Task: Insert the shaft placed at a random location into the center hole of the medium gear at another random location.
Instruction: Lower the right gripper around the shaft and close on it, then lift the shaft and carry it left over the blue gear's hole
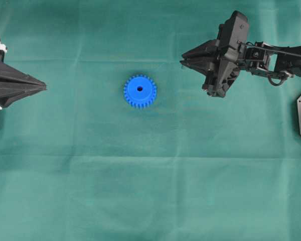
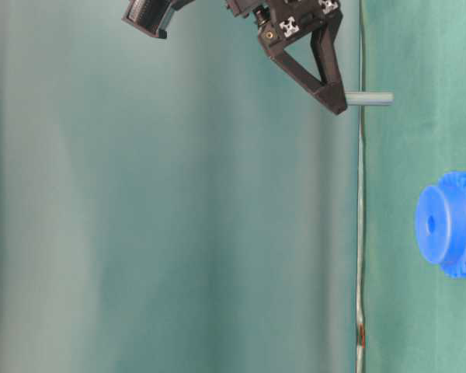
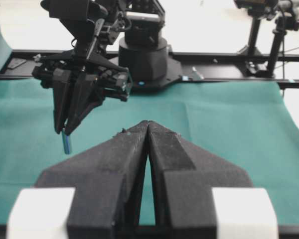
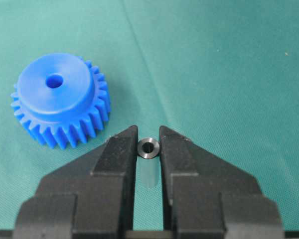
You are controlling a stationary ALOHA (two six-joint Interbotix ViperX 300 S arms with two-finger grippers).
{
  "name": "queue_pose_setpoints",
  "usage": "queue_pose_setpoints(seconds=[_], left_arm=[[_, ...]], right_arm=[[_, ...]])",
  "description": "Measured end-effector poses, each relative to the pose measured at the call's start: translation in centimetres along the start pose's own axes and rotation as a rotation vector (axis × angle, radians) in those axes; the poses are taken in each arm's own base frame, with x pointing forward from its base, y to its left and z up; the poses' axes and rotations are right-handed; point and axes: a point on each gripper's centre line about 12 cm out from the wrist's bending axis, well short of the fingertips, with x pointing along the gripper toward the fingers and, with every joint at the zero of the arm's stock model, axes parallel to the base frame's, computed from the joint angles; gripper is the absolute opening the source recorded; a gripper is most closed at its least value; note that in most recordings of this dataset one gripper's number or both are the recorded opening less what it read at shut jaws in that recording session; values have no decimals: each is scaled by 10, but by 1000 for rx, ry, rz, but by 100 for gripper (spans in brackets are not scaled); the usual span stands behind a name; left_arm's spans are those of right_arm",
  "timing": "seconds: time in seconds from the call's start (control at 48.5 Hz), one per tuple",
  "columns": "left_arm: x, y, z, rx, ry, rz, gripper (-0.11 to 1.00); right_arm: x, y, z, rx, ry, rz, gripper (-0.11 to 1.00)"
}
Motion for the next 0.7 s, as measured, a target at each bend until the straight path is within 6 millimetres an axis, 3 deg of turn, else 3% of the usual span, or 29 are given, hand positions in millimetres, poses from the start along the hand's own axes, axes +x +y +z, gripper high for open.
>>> queue_pose_setpoints(seconds=[0.289,0.702], left_arm=[[0,0,0,-1,0,2,0],[0,0,0,-3,2,2,0]], right_arm=[[6,16,10,-19,-20,41,13],[38,44,31,-48,-36,103,13]])
